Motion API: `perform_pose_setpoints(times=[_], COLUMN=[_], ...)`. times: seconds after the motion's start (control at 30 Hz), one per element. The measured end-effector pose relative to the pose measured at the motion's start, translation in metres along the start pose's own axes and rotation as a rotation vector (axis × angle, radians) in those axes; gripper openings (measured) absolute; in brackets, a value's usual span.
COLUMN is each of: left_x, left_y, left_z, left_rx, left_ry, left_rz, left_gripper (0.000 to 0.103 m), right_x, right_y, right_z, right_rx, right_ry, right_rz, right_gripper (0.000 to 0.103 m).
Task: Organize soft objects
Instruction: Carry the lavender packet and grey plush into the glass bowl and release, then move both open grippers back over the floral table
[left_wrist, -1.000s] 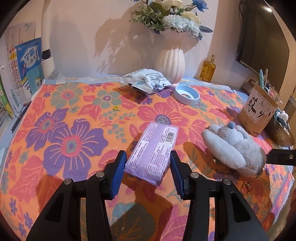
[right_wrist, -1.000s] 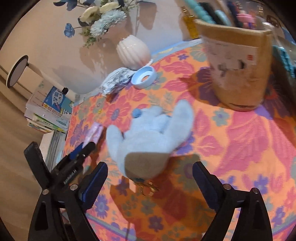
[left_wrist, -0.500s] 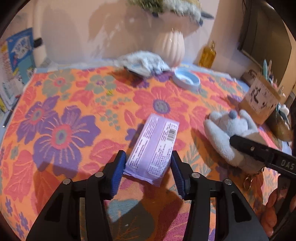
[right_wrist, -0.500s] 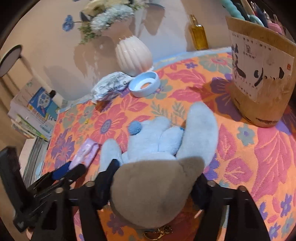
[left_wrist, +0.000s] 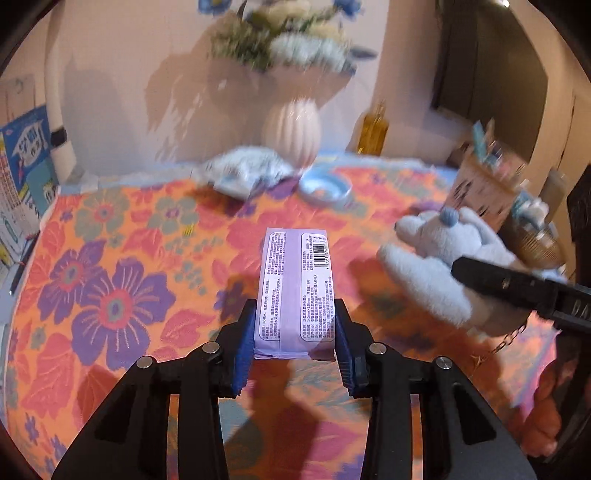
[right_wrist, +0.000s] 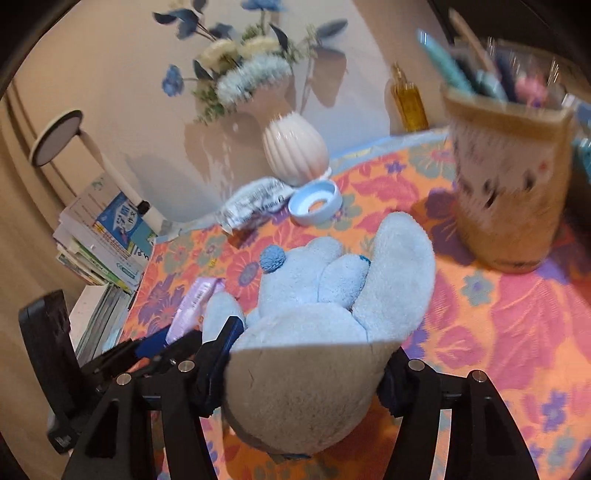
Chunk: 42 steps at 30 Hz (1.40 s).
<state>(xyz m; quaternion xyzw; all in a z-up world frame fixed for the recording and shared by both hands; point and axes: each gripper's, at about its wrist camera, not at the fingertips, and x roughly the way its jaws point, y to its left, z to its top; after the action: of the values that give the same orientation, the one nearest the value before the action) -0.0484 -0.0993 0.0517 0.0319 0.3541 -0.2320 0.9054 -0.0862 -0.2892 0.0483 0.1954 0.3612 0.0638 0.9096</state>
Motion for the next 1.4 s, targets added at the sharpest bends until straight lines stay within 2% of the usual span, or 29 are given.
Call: perform_pose_setpoints(times=[0.17, 0.3, 0.4, 0.57, 0.73, 0.83, 0.93, 1.0, 1.07, 1.1, 1.2, 1.3, 1.4], left_x=[-0.042, -0.071, -0.076, -0.054, 0.006, 0.038, 0.066, 0.084, 0.101, 0.11, 0.121, 0.109, 0.081], left_y=[-0.044, -0.094, -0.137, -0.209, -0.275, -0.305, -0.327, -0.339, -0.342, -0.344, -0.344, -0.344, -0.329], left_z=[0.034, 0.069, 0.097, 0.132, 0.141, 0.143, 0.141, 0.14, 0.14, 0.137, 0.124, 0.116, 0.114], left_rx=[0.065, 0.133, 0.165, 0.209, 0.234, 0.261, 0.271, 0.279, 0.284, 0.289, 0.303, 0.316, 0.312], left_ry=[-0.122, -0.222, -0.25, -0.223, -0.11, -0.076, -0.037, -0.022, 0.007, 0.038, 0.105, 0.108, 0.071], left_rz=[-0.062, -0.127, -0.191, -0.279, -0.351, -0.355, -0.354, -0.336, -0.338, -0.346, -0.366, -0.385, -0.425], left_gripper=[0.035, 0.035, 0.035, 0.035, 0.035, 0.035, 0.036, 0.037, 0.043, 0.047, 0.047, 0.048, 0.048], right_x=[-0.062, -0.118, -0.156, -0.2, -0.21, -0.207, -0.195, -0.183, -0.175, -0.173, -0.171, -0.178, -0.191], right_y=[0.012, 0.01, -0.01, -0.075, -0.16, -0.202, -0.23, -0.24, -0.246, -0.248, -0.256, -0.256, -0.248], right_z=[0.021, 0.043, 0.061, 0.091, 0.112, 0.122, 0.133, 0.142, 0.146, 0.146, 0.141, 0.131, 0.119], right_rx=[-0.034, -0.046, -0.013, 0.119, 0.314, 0.397, 0.426, 0.41, 0.401, 0.398, 0.406, 0.407, 0.413], right_ry=[-0.134, -0.269, -0.347, -0.43, -0.424, -0.424, -0.376, -0.332, -0.306, -0.304, -0.288, -0.289, -0.302], right_rz=[0.027, -0.024, -0.065, -0.224, -0.339, -0.411, -0.443, -0.454, -0.473, -0.464, -0.431, -0.449, -0.445], right_gripper=[0.063, 0.063, 0.063, 0.063, 0.063, 0.063, 0.063, 0.065, 0.065, 0.065, 0.071, 0.071, 0.071])
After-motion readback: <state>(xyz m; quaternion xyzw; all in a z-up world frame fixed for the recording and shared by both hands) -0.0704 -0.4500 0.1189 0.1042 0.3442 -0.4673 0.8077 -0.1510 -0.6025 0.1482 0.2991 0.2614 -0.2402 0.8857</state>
